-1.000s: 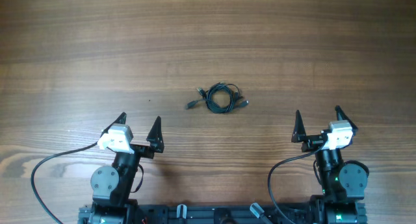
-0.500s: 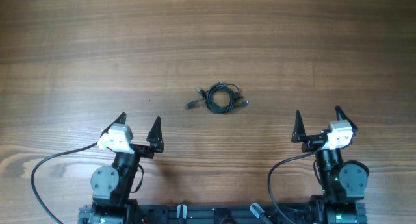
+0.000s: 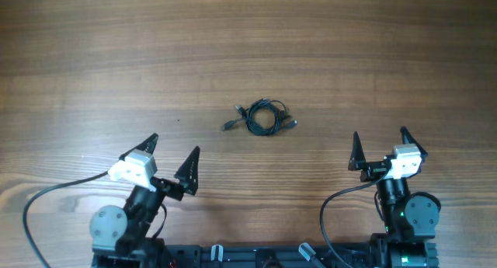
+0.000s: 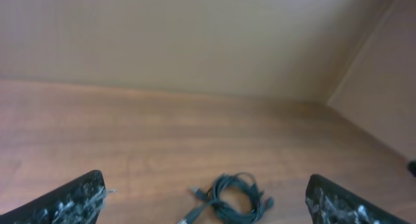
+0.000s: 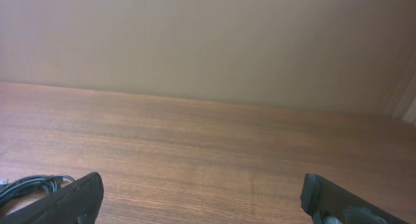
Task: Untangle cables
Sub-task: 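Reach the left gripper forward and grasp the black cable bundle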
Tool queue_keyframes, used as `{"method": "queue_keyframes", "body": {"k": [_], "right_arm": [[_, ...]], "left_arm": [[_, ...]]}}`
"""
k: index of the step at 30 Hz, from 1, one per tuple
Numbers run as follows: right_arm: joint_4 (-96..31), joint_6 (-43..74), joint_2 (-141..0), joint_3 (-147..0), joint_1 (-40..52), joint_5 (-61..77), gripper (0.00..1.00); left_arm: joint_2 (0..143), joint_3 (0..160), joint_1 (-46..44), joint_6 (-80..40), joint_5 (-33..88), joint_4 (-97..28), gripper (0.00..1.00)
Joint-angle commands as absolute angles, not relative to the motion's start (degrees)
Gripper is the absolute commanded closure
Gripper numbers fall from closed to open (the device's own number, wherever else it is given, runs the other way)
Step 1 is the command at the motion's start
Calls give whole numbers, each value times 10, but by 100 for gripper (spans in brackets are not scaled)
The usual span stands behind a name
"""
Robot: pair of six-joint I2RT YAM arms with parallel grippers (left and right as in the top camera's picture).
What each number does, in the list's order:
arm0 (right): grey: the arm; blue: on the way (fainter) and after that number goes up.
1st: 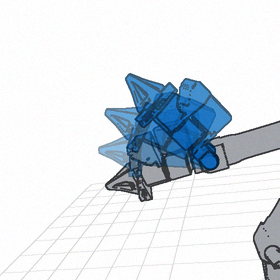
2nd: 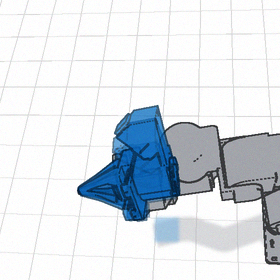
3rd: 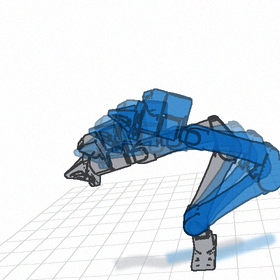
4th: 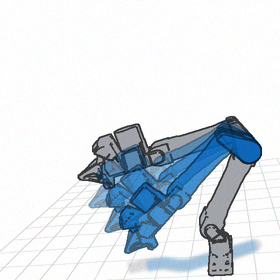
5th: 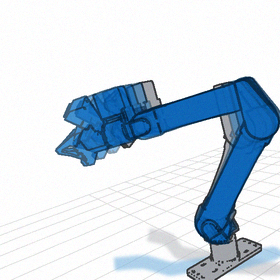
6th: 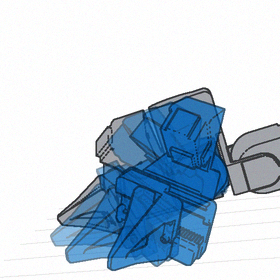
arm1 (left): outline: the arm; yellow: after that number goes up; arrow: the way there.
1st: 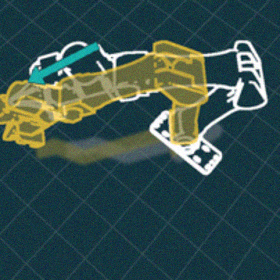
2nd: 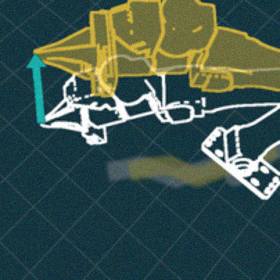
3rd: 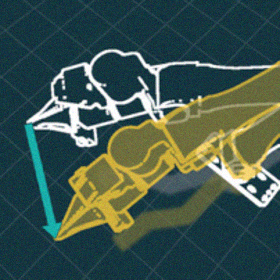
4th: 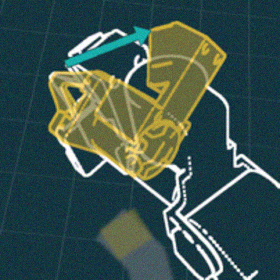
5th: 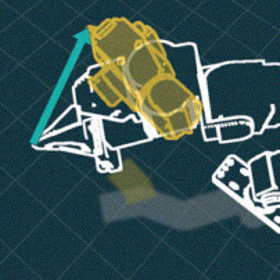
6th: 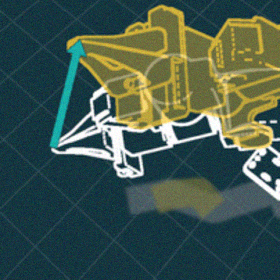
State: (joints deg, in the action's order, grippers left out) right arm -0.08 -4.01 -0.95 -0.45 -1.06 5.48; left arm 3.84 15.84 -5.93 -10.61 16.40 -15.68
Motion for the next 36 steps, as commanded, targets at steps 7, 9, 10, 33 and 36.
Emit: {"method": "queue_keyframes", "body": {"k": [7, 9, 10, 33, 36], "right_arm": [[1, -44, -11, -4, -11, 47, 0], [1, -44, -11, -4, -11, 47, 0], [1, -44, -11, -4, -11, 47, 0], [1, -45, -11, -4, -11, 47, 0], [1, -45, -11, -4, -11, 47, 0]], "left_arm": [[292, 395, -62, -144, 260, -280, 0], [359, 437, -74, -144, 262, -302, 0], [382, 450, -83, -144, 262, -307, 0], [834, 488, -385, -141, 48, -98, 2], [885, 488, -408, -137, -55, -83, 3]]}}
